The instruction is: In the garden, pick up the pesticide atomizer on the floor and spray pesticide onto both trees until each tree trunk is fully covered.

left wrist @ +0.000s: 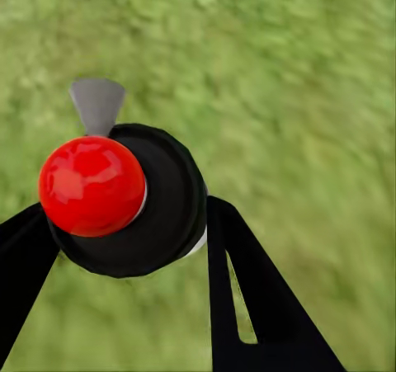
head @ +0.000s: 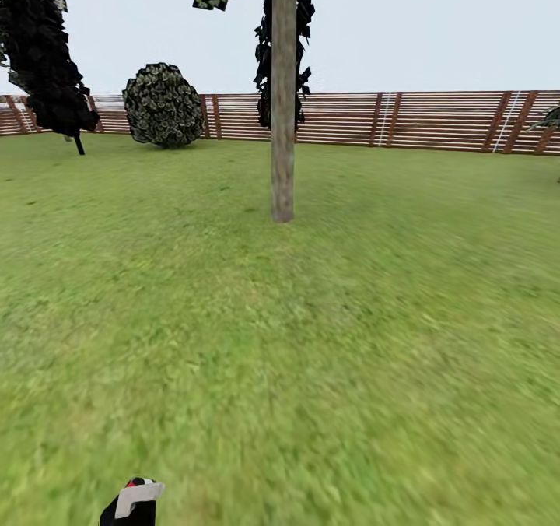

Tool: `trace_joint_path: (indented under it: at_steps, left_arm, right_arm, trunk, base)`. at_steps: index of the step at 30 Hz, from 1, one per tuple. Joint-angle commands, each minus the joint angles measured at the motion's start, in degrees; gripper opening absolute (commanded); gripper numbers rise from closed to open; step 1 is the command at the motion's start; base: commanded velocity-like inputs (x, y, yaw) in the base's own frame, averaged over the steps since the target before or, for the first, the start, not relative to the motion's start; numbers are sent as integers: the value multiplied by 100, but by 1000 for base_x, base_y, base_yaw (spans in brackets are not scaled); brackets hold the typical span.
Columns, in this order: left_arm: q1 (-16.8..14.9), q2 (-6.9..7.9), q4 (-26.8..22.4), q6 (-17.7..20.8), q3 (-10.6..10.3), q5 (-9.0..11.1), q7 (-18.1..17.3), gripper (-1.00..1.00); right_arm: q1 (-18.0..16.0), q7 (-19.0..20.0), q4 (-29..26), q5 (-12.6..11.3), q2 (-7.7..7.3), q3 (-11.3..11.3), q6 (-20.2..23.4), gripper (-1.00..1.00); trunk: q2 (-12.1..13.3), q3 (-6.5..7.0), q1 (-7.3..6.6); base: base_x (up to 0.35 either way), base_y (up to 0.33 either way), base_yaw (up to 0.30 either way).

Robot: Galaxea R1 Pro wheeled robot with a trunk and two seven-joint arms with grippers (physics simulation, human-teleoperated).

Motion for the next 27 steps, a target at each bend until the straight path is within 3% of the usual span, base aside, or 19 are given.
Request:
trace_joint_path:
  at_steps: [1,3,8,11,17,27]
  left_arm:
    - [-3,3,4,-18,3,14,2,-100]
    - [-3,1,8,-17,3,12,2,-100]
    - [-4,-11,50,-18,2,6,2,-100]
    - [-5,-10,55,-18,4,7,2,-100]
    - [-4,-12,56,-18,0,7,2,-100]
    - [-5,-9,57,-18,0,5,2,-100]
  right_arm:
    - [-3,-36,0,10,0,-2,-15,100]
    - [-3,-46,-43,3,-10,-13,-18,100]
    - [-10,-33,-1241,19,-17,-4,-25,100]
    - [-12,-33,-1514,16,-11,-1,-15,100]
    - [-13,-2,-1170,98,-18,10,88,100]
    - [-12,1,-1127,195,-2,33,107,100]
  trunk:
    - [-2,-5,3]
    - [-2,-5,3]
    - [-2,-5,3]
    - [-2,-5,3]
    - [-2,-5,3]
    - [-2,-5,3]
  base:
    - [339,0,0]
    - [339,0,0]
    - [339,0,0]
    - [338,0,0]
    - [338,0,0]
    - [339,0,0]
